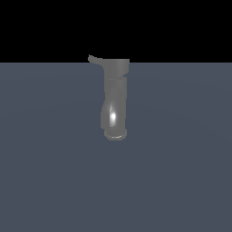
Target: Turn on the faucet by rotating a designated handle.
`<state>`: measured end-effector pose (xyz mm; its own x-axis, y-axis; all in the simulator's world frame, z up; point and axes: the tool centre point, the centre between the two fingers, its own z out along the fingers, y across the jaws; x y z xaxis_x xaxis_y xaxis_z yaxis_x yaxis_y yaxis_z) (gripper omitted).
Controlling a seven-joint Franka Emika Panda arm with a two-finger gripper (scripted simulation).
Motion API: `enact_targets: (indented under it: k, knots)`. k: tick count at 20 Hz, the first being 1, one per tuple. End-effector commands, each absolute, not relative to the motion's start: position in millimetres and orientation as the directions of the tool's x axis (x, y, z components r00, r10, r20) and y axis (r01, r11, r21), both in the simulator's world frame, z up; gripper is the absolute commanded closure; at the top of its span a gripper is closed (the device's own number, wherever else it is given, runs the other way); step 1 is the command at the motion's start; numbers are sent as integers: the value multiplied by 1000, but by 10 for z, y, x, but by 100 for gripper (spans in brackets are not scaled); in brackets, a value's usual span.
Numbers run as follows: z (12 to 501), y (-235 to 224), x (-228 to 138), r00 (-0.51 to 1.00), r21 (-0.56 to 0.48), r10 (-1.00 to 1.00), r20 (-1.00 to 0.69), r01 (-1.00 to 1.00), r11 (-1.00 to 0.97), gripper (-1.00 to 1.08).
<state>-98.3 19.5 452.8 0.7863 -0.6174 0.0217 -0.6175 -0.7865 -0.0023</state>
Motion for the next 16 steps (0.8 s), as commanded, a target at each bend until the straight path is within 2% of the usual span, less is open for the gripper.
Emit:
enact_targets:
  k: [1,16]
  knots:
    - [4460,221,-864,747,-4,-665,20,-665,-747,108]
    - [3967,387,-201,464,-8,-886,7,-886,-464,108]
